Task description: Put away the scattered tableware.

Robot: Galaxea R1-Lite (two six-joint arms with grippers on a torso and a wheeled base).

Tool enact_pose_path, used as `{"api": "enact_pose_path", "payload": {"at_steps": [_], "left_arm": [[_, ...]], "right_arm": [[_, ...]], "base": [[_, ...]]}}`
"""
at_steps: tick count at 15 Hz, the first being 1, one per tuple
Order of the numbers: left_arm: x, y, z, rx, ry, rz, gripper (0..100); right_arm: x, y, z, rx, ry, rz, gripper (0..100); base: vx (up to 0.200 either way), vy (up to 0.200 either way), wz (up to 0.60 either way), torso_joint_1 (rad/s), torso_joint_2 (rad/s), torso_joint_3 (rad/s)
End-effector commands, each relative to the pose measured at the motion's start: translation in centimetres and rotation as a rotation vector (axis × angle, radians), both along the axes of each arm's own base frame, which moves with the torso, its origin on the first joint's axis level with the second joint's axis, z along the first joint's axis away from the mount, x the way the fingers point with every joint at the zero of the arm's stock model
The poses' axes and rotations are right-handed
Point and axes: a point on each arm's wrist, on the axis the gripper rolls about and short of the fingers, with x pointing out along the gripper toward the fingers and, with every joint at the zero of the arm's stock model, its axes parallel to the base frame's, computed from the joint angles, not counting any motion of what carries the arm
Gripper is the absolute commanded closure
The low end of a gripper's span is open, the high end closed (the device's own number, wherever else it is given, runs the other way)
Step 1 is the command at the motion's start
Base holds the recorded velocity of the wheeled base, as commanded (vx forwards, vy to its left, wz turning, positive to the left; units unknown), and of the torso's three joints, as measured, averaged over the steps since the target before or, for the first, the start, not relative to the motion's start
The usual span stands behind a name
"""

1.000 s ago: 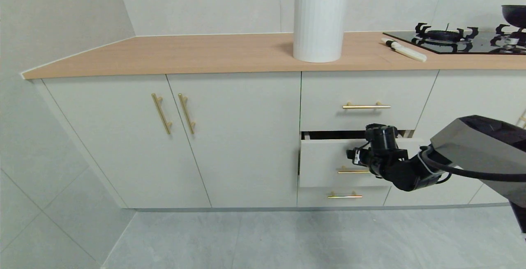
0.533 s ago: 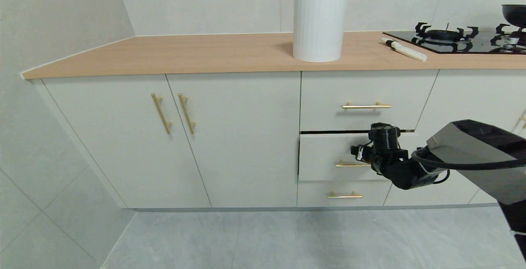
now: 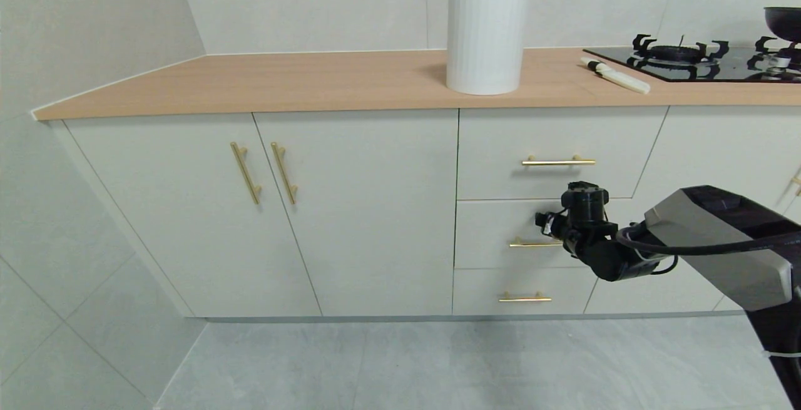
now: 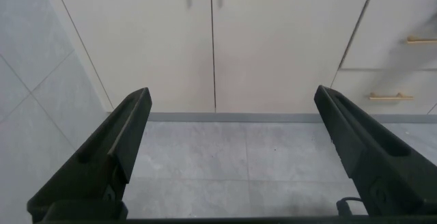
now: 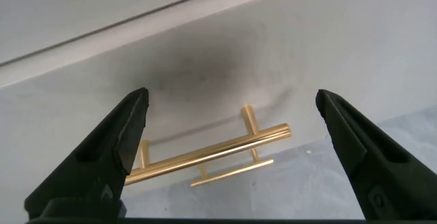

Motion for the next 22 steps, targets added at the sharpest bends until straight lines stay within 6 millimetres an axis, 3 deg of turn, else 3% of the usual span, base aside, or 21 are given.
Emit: {"api": "enact_pose_path", "payload": {"at_steps": [1,9,11,16,18,19,20,21,22], "left_arm": [[0.0,0.0,0.0,0.000,0.000,0.001,0],[0.0,0.0,0.0,0.000,0.000,0.001,0],[0.0,0.0,0.0,-0.002,0.000,0.001,0],[0.0,0.0,0.0,0.000,0.000,0.001,0],[0.0,0.0,0.0,0.000,0.000,0.001,0],[0.0,0.0,0.0,0.000,0.000,0.001,0],[0.0,0.0,0.0,0.000,0.000,0.001,0],[0.0,0.0,0.0,0.000,0.000,0.001,0],[0.0,0.0,0.0,0.000,0.000,0.001,0]], "right_arm": [[0.4,-0.1,-0.3,0.001,-0.006,-0.004,0],[0.9,-0.7,0.0,0.007,-0.024,-0.020,0],[-0.4,-1.0,0.7,-0.009,0.002,-0.044,0],[-11.0,-2.0,8.5,-0.011,0.029,-0.006,0],[-14.9,-2.3,10.8,-0.011,0.008,0.010,0],[-18.8,-2.5,13.1,-0.006,-0.037,0.033,0],[-18.8,-2.5,13.1,-0.006,-0.037,0.033,0],[-23.6,-3.1,15.1,-0.036,-0.093,0.054,0],[-26.3,-3.7,15.7,-0.053,-0.122,0.060,0]], "base": [[0.000,0.000,0.00,0.000,0.00,0.000],[0.000,0.000,0.00,0.000,0.00,0.000],[0.000,0.000,0.00,0.000,0.00,0.000],[0.000,0.000,0.00,0.000,0.00,0.000],[0.000,0.000,0.00,0.000,0.00,0.000],[0.000,0.000,0.00,0.000,0.00,0.000],[0.000,0.000,0.00,0.000,0.00,0.000],[0.000,0.000,0.00,0.000,0.00,0.000],[0.000,0.000,0.00,0.000,0.00,0.000]]}}
